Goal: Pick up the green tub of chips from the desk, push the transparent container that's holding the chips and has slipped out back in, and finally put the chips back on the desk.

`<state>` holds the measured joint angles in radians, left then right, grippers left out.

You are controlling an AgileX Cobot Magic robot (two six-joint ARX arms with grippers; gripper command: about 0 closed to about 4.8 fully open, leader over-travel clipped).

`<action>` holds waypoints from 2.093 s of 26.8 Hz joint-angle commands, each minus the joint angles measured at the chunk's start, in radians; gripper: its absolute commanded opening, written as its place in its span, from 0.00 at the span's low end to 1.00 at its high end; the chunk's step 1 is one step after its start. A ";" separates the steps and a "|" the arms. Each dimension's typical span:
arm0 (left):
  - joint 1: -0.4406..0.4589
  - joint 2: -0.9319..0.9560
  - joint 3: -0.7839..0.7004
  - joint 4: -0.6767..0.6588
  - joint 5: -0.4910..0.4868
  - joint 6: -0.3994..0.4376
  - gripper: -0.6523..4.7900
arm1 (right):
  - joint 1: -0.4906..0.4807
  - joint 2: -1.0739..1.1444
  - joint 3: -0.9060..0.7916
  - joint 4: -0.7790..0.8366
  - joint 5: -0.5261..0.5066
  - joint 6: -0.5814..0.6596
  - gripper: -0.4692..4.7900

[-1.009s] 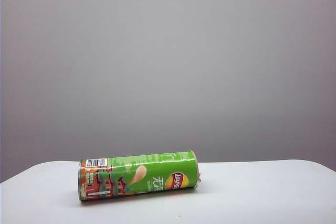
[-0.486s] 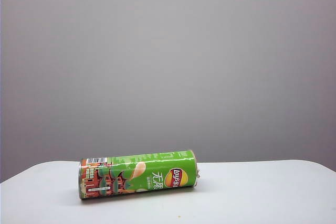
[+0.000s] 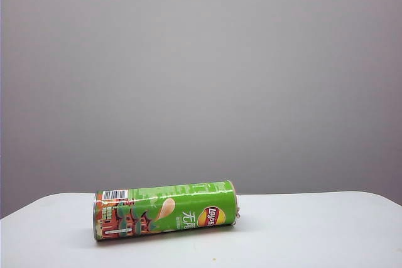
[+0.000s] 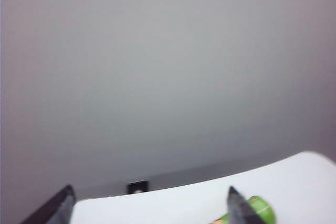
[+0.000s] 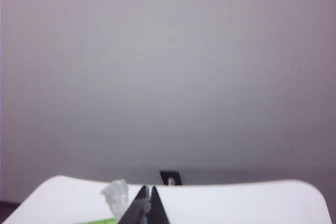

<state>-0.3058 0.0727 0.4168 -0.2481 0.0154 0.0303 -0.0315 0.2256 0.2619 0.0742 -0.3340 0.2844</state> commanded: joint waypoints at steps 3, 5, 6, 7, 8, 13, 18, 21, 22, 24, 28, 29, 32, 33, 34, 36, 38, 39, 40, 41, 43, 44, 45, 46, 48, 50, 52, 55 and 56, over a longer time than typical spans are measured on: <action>0.001 -0.021 -0.114 0.082 0.055 -0.097 0.79 | 0.001 -0.147 -0.066 0.058 0.003 0.016 0.08; 0.001 -0.077 -0.165 0.117 0.058 -0.094 0.78 | 0.001 -0.223 -0.101 0.046 0.002 0.035 0.08; 0.001 -0.071 -0.173 0.129 0.056 -0.094 0.78 | 0.001 -0.227 -0.113 0.054 0.003 0.037 0.08; 0.005 -0.072 -0.177 0.130 0.056 -0.092 0.78 | 0.000 -0.226 -0.124 0.058 0.000 0.038 0.08; 0.006 -0.072 -0.183 0.137 0.061 -0.091 0.78 | 0.001 -0.226 -0.133 0.054 -0.001 0.037 0.08; 0.009 -0.072 -0.215 0.172 0.075 -0.097 0.76 | 0.000 -0.226 -0.180 0.056 0.002 0.033 0.08; 0.009 -0.072 -0.287 0.202 0.038 -0.093 0.74 | 0.000 -0.226 -0.255 0.055 0.031 0.032 0.08; 0.009 -0.072 -0.318 0.206 -0.002 -0.083 0.62 | 0.000 -0.226 -0.261 0.019 0.114 0.016 0.08; 0.009 -0.072 -0.324 0.207 -0.007 -0.080 0.57 | 0.000 -0.226 -0.261 0.007 0.136 0.005 0.08; 0.010 -0.072 -0.331 0.206 -0.016 -0.065 0.56 | 0.000 -0.226 -0.261 -0.005 0.142 -0.016 0.08; 0.044 -0.072 -0.336 0.205 -0.031 -0.054 0.56 | 0.000 -0.226 -0.261 -0.047 0.161 -0.020 0.08; 0.092 -0.072 -0.340 0.207 -0.027 -0.053 0.55 | 0.000 -0.226 -0.261 -0.068 0.179 -0.022 0.08; 0.204 -0.072 -0.359 0.239 0.069 -0.066 0.43 | 0.000 -0.226 -0.261 -0.094 0.188 -0.024 0.08; 0.256 -0.072 -0.372 0.256 0.106 -0.073 0.38 | 0.000 -0.226 -0.261 -0.098 0.187 -0.024 0.08; 0.296 -0.072 -0.380 0.262 0.140 -0.079 0.37 | 0.000 -0.226 -0.261 -0.101 0.186 -0.023 0.08; 0.386 -0.072 -0.394 0.265 0.226 -0.122 0.31 | 0.001 -0.226 -0.261 -0.101 0.185 -0.023 0.08; 0.463 -0.072 -0.398 0.264 0.357 -0.135 0.25 | 0.000 -0.226 -0.261 -0.105 0.186 -0.024 0.08; 0.491 -0.072 -0.397 0.266 0.394 -0.137 0.21 | 0.001 -0.226 -0.261 -0.111 0.187 -0.024 0.08; 0.512 -0.072 -0.397 0.267 0.418 -0.137 0.20 | 0.000 -0.226 -0.261 -0.122 0.187 -0.024 0.08; 0.531 -0.072 -0.397 0.266 0.423 -0.138 0.16 | 0.000 -0.226 -0.261 -0.138 0.188 -0.024 0.08; 0.540 -0.072 -0.399 0.262 0.397 -0.140 0.11 | 0.000 -0.226 -0.261 -0.184 0.208 -0.032 0.08; 0.537 -0.072 -0.399 0.256 0.385 -0.136 0.11 | 0.000 -0.226 -0.261 -0.209 0.213 -0.052 0.08; 0.537 -0.072 -0.399 0.251 0.379 -0.136 0.11 | 0.000 -0.226 -0.261 -0.213 0.213 -0.056 0.08; 0.537 -0.072 -0.399 0.246 0.368 -0.136 0.11 | 0.000 -0.226 -0.261 -0.212 0.213 -0.056 0.08; 0.537 -0.072 -0.399 0.225 0.341 -0.136 0.11 | 0.000 -0.226 -0.261 -0.208 0.213 -0.056 0.08; 0.537 -0.072 -0.401 0.214 0.319 -0.136 0.11 | 0.000 -0.226 -0.261 -0.203 0.213 -0.056 0.08; 0.537 -0.072 -0.404 0.212 0.301 -0.137 0.11 | 0.000 -0.226 -0.261 -0.206 0.213 -0.056 0.08; 0.534 -0.072 -0.410 0.195 0.290 -0.143 0.11 | 0.000 -0.226 -0.261 -0.214 0.213 -0.056 0.08; 0.526 -0.072 -0.410 0.191 0.277 -0.143 0.11 | 0.000 -0.226 -0.261 -0.214 0.213 -0.056 0.08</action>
<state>0.2291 0.0010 0.0055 -0.0593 0.3130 -0.1093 -0.0315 0.0002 0.0074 -0.1482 -0.1242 0.2337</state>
